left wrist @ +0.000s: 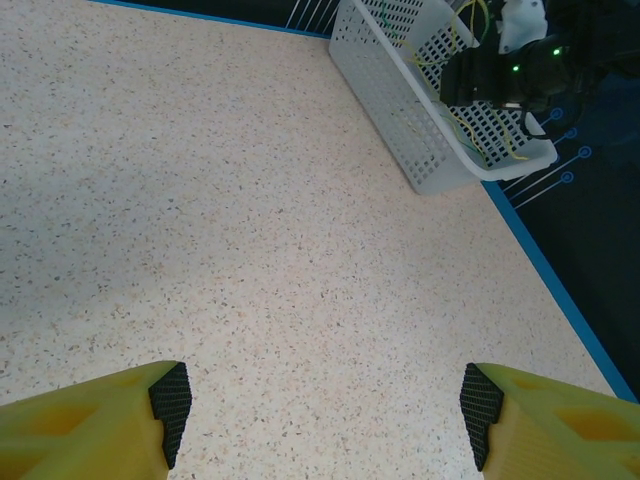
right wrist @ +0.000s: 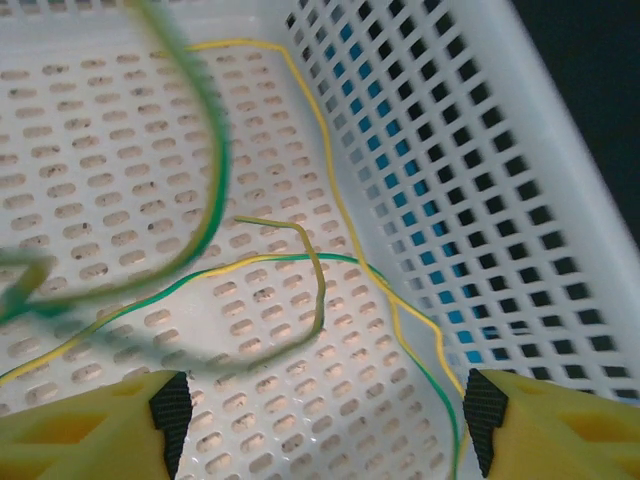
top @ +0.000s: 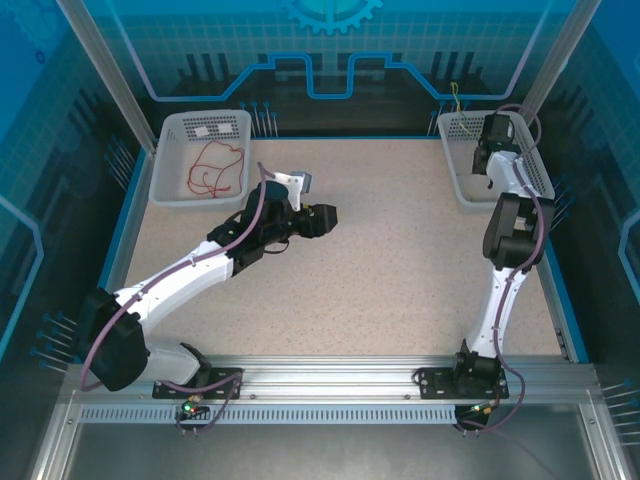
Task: Untangle the cables
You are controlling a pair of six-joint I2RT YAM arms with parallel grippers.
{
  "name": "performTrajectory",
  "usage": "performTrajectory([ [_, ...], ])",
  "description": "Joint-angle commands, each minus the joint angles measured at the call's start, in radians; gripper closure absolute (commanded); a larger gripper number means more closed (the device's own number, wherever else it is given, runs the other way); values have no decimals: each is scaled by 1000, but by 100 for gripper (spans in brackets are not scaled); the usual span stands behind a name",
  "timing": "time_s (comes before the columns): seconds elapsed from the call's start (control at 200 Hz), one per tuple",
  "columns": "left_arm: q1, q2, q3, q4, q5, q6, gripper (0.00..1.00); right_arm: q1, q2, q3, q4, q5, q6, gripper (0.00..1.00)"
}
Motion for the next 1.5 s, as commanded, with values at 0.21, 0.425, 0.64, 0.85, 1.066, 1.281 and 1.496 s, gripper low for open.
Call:
performTrajectory([
  [0.21,-3,-40,-17,-15,-35,50,24,10,-209,-139,-26,9,14,15],
  [0.425,-3,-29,-15,-10,-36,48,24,11,-381,-305,12,-35,42,10],
  [0.64,-3,-25,-13,-12,-50,61,23,11,-513,-344,-52,-34,98,9],
  [0.85,-1,-22,-16,-15,-80,89,23,1,-552,-399,-5,-98,106,10],
  [1.066,-1,-22,-12,-34,-88,98,23,12,-568,-419,-29,-173,127,32],
  [1.281,6,-10,-14,-24,-86,91,23,-24,-449,-424,46,-243,151,79],
  [1.496,10,-2,-8,-28,-90,92,22,-54,-281,-327,57,-294,210,100],
])
